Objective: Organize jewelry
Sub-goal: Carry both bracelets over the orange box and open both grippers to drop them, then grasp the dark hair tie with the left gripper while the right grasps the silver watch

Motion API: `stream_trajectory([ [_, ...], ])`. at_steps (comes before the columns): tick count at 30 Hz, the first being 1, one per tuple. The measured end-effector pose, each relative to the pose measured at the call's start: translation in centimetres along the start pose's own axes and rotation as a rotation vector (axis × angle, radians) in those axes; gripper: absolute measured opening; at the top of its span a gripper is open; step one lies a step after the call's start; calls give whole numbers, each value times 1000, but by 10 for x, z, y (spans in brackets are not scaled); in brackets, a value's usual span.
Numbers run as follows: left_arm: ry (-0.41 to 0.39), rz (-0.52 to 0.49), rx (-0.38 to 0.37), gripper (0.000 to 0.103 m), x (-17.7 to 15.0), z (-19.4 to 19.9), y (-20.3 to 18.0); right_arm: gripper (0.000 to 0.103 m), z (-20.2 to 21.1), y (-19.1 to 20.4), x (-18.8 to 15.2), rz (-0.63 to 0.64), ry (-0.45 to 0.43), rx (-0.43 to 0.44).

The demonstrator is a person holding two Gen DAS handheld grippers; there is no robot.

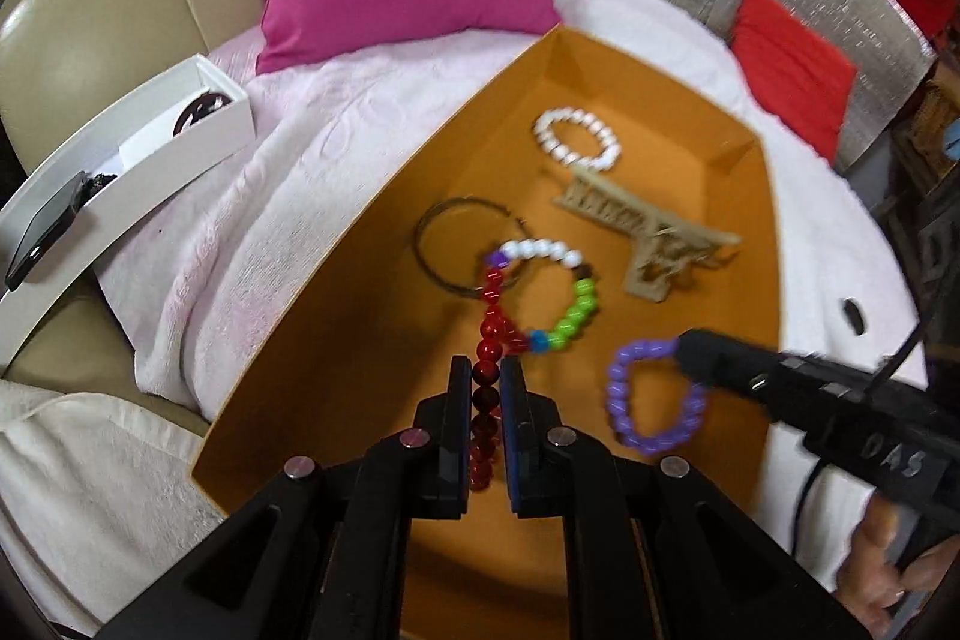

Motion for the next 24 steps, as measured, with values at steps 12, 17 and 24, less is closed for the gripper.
stream_trajectory([
  [12, -40, -61, 130, 24, 16, 5, 5, 16, 20, -23, 15, -39, -42, -9],
  [17, -72, -86, 156, 25, 21, 22, -8, 16, 61, -43, 11, -67, -122, 23],
  [24, -131, -194, 137, 32, 30, 49, -71, 16, 146, -129, -9, -176, -222, -48],
])
Point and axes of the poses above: each gripper's, at about its wrist camera, not at the fingertips, and z roughly against the way its jaws point, y to its left, x to its top, the point moved 7 cm from there along -z, roughly the way its jaws point, and after that the axes turned 2 degrees about -z, right-handed, at the moved point
